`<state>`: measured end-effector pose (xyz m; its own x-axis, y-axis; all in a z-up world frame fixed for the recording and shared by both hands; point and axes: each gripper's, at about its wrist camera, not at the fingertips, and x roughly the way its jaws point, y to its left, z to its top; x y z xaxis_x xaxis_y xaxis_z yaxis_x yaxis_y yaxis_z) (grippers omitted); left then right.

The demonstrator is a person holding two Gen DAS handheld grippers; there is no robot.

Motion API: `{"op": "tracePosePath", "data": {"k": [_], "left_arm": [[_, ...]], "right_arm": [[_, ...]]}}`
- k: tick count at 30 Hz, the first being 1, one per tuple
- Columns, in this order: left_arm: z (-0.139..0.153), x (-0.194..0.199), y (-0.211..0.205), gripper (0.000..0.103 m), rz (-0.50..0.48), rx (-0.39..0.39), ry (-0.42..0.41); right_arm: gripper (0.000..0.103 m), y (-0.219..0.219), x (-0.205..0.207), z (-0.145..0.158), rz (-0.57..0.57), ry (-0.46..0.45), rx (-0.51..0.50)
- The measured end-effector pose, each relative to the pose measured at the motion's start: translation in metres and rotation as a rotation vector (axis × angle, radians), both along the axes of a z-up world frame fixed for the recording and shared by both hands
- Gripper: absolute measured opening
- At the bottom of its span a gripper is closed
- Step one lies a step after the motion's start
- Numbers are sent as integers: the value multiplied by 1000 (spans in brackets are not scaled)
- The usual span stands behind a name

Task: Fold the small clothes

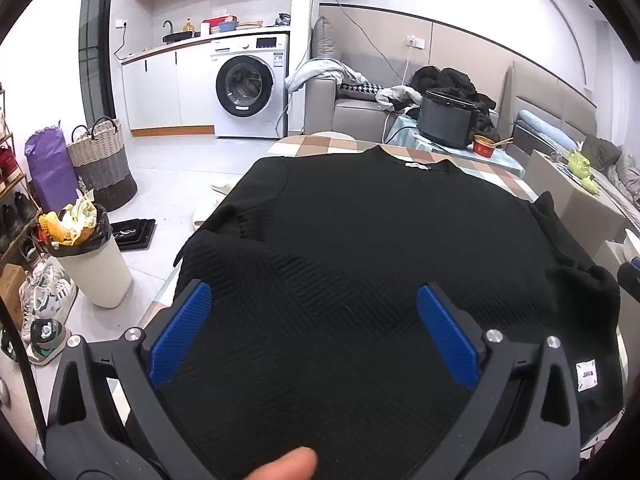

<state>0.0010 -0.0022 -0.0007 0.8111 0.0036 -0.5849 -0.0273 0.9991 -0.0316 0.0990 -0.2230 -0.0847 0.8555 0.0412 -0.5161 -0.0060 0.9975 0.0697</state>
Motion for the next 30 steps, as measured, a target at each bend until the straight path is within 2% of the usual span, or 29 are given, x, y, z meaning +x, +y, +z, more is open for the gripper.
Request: {"op": "tracePosePath", "data": {"k": [8,10,19,25,30], "left_arm": [[-4,8,-16,102,-22,1,10],[-4,3,6,102,-16,-31,-2],[-1,0,5,102,-6,-21,-11],[-9,8,7,102,-4,-26,17],[-11,10,8,102,-4,-33,5]], "right_arm": [[103,6,-1,4,-4,-4,-11],[103,5,2,7,1,5,-11],[103,-2,-5,5,6,-21,20],[103,-3,-13,7,-7,-46,2],[103,-4,-15,6,-15,-57,-2]]}}
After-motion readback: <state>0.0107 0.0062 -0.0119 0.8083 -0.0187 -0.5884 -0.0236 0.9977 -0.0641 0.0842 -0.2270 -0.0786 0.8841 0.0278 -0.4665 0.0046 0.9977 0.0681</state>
